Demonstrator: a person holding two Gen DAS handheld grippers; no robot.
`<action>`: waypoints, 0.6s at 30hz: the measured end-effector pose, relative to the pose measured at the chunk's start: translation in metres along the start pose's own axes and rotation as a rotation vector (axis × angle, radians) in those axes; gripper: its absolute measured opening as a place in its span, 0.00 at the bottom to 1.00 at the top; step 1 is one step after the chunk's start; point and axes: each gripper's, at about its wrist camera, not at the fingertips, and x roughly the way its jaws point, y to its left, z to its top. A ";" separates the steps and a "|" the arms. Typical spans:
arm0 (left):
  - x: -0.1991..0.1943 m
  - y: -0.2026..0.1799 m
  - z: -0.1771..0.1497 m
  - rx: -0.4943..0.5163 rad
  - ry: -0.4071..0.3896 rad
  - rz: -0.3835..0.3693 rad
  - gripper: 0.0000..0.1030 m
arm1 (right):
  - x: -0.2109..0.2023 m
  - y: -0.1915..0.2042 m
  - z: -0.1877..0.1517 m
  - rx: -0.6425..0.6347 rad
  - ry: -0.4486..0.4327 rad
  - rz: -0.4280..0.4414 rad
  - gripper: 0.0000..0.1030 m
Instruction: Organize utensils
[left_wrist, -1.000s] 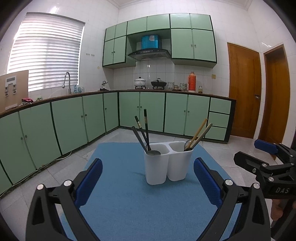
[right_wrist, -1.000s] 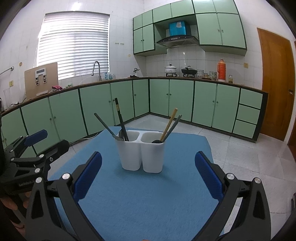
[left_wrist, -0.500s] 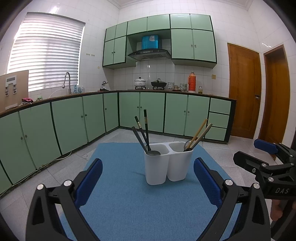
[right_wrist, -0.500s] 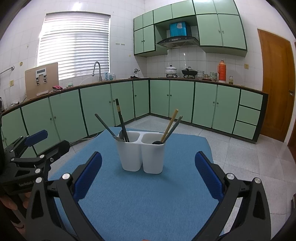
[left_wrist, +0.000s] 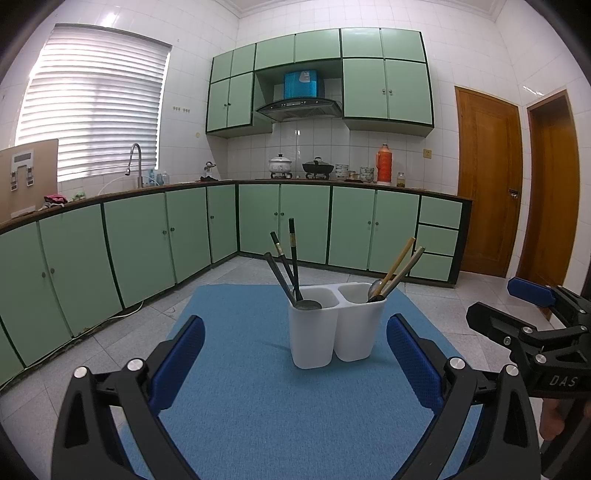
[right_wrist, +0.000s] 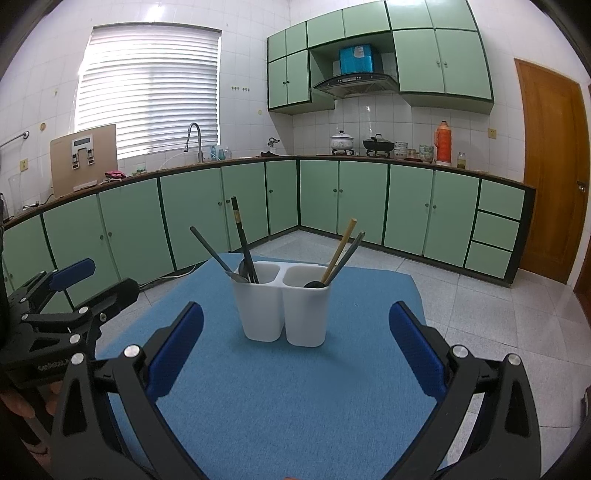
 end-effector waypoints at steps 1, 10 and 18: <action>0.000 0.000 0.000 0.000 0.000 0.000 0.94 | 0.000 0.000 0.000 -0.001 0.000 0.000 0.95; 0.000 0.000 0.000 0.000 -0.001 0.000 0.94 | 0.000 0.000 0.001 -0.001 0.000 -0.002 0.95; 0.000 0.000 0.000 0.001 -0.002 -0.001 0.94 | -0.001 -0.001 0.003 -0.002 -0.004 -0.005 0.95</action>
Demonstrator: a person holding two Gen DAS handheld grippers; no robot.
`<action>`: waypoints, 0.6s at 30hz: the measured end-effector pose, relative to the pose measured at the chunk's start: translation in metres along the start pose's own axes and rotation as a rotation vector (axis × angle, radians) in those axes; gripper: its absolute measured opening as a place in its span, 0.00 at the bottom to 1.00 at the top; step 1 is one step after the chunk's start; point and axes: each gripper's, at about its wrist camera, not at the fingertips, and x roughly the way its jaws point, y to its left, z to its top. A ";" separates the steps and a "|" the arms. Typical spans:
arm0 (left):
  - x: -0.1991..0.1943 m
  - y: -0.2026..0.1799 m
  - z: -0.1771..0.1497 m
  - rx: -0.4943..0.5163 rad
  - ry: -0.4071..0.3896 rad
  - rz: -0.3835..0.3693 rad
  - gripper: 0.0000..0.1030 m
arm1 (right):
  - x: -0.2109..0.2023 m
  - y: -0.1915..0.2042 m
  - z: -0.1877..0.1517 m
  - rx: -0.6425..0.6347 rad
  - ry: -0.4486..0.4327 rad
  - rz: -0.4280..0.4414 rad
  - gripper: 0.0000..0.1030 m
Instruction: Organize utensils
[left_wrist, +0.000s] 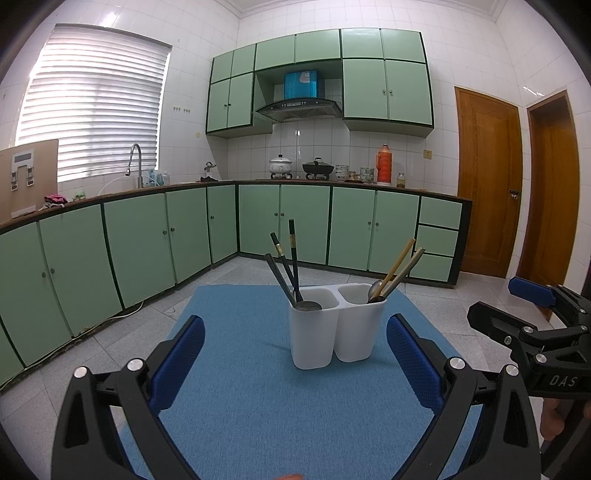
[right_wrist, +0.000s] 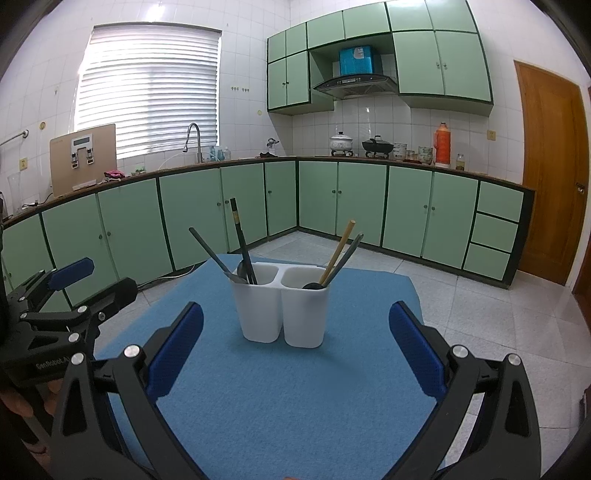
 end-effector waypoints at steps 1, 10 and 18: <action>0.000 0.000 0.000 0.000 0.000 0.000 0.94 | 0.000 0.000 0.000 -0.001 0.000 0.000 0.95; 0.000 0.001 0.002 -0.005 0.000 0.002 0.94 | 0.000 0.000 0.001 -0.007 0.000 -0.005 0.95; 0.000 0.001 0.001 -0.005 0.000 0.003 0.94 | 0.000 0.003 0.001 -0.010 0.000 -0.007 0.95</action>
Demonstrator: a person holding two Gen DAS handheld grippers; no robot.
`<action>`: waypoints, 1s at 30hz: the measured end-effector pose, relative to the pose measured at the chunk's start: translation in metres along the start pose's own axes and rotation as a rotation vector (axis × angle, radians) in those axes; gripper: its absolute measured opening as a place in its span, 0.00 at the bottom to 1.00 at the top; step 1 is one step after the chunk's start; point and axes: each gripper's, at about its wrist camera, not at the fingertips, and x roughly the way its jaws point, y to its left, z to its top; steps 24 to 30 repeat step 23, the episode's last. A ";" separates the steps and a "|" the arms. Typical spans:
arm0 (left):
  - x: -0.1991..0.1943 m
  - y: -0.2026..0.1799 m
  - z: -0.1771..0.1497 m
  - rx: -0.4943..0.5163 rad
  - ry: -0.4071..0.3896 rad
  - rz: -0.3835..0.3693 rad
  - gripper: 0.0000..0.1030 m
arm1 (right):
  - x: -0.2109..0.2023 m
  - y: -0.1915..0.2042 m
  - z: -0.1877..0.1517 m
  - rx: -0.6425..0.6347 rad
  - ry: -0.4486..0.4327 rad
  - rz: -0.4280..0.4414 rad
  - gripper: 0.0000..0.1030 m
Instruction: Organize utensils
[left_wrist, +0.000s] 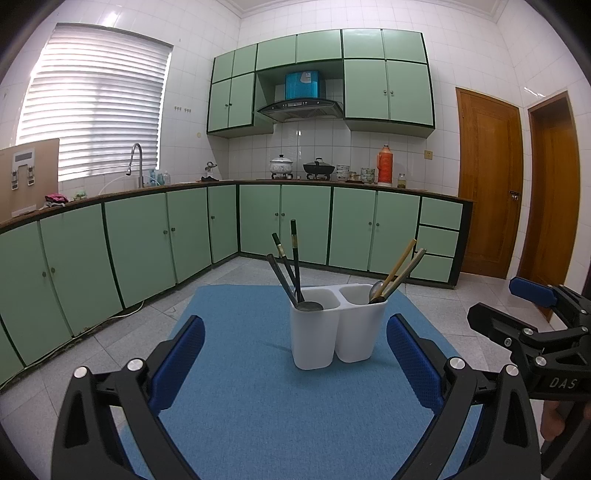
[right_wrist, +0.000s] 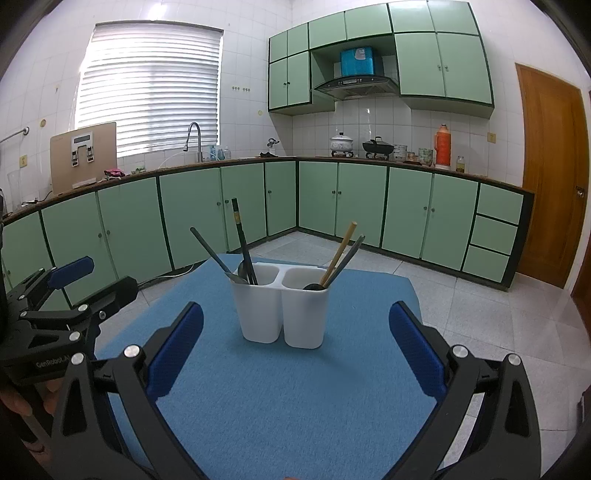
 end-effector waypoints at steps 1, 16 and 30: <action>0.000 0.000 0.000 -0.001 0.001 0.000 0.94 | 0.000 0.000 0.000 0.000 0.000 0.000 0.95; 0.001 0.003 0.000 -0.011 0.005 -0.007 0.94 | 0.000 0.000 0.000 -0.001 0.000 0.000 0.95; 0.001 0.003 0.000 -0.012 0.004 -0.007 0.94 | 0.000 0.000 0.001 -0.002 0.001 0.000 0.95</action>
